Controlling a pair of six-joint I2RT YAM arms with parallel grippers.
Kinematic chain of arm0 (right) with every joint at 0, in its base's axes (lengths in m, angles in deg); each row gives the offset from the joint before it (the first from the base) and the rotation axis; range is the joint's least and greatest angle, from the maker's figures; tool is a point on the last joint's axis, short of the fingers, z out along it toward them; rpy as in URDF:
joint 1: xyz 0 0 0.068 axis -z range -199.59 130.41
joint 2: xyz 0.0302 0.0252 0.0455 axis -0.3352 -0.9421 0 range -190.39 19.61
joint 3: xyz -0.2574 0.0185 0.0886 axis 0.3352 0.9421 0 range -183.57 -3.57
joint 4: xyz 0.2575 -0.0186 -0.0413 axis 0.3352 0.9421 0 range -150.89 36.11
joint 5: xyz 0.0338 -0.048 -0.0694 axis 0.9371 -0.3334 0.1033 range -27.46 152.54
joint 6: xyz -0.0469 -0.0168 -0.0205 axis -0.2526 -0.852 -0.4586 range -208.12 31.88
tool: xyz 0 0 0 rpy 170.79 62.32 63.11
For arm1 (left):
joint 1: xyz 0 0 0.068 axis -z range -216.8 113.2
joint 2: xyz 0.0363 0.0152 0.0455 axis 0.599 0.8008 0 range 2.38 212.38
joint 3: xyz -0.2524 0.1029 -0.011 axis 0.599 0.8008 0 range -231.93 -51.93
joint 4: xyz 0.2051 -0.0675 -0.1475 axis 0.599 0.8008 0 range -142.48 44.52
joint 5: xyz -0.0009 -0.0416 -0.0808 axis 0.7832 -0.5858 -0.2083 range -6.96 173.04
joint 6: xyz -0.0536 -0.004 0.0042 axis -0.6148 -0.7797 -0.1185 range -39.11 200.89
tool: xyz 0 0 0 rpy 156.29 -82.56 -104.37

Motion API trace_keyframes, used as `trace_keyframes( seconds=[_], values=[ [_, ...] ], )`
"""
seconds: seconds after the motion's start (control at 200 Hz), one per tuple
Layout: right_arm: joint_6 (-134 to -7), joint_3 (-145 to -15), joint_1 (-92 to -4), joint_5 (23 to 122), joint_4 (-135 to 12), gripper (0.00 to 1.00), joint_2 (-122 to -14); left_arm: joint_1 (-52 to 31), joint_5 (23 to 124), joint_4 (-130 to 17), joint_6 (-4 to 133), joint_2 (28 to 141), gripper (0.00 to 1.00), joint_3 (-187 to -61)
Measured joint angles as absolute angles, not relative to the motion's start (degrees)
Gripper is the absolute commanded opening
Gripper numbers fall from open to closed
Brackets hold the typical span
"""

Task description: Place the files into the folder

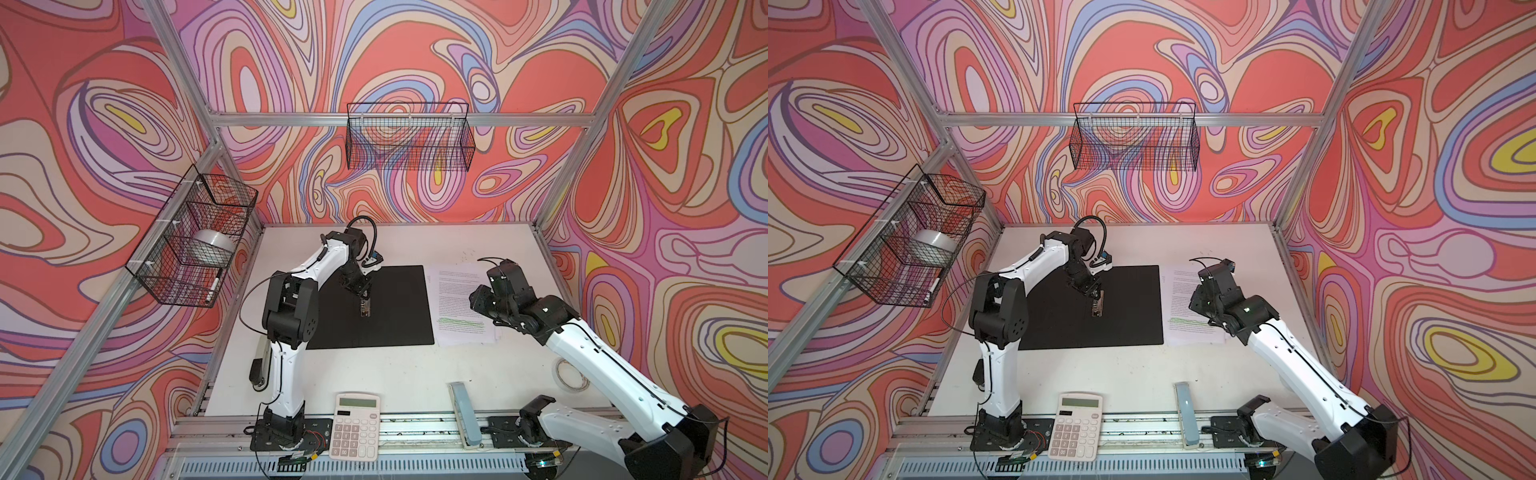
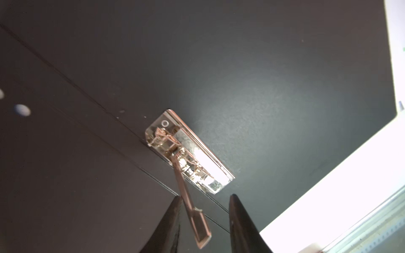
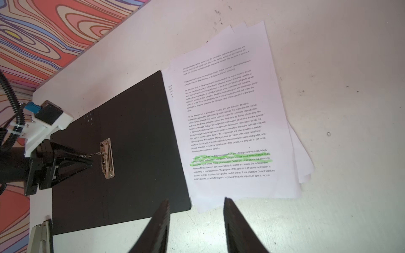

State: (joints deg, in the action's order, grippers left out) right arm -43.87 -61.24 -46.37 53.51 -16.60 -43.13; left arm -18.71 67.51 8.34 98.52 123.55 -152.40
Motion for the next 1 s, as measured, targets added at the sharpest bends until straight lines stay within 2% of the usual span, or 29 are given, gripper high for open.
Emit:
trace_keyframes(
  seconds=[0.23, 0.496, 0.561, 0.701, 0.776, 0.891, 1.002],
  values=[
    [-44.5, -62.1, -46.1, 53.3, -16.2, 0.42, -43.5, -18.7, 70.6, 6.8, 96.9, 123.9, 0.40, -154.8],
    [-44.8, -62.9, -45.8, 53.3, -16.3, 0.42, -45.0, -18.7, 77.3, 4.4, 95.4, 126.5, 0.38, -158.2],
    [-44.9, -63.2, -45.8, 53.3, -16.2, 0.42, -45.1, -18.7, 77.8, 4.4, 95.7, 125.9, 0.34, -158.2],
    [-45.1, -64.7, -45.8, 53.3, -16.2, 0.42, -45.5, -18.7, 76.3, 6.6, 101.0, 121.9, 0.36, -157.9],
    [-45.1, -64.8, -45.7, 53.3, -16.3, 0.42, -45.4, -18.3, 75.8, 7.5, 105.6, 117.7, 0.39, -155.0],
    [-45.0, -64.7, -45.7, 53.1, -16.3, 0.42, -45.4, -16.0, 78.5, 6.1, 113.0, 108.9, 0.44, -143.7],
    [-45.0, -64.2, -45.6, 53.1, -16.5, 0.42, -45.4, -13.5, 81.2, 4.8, 117.3, 106.1, 0.49, -135.2]
  ],
)
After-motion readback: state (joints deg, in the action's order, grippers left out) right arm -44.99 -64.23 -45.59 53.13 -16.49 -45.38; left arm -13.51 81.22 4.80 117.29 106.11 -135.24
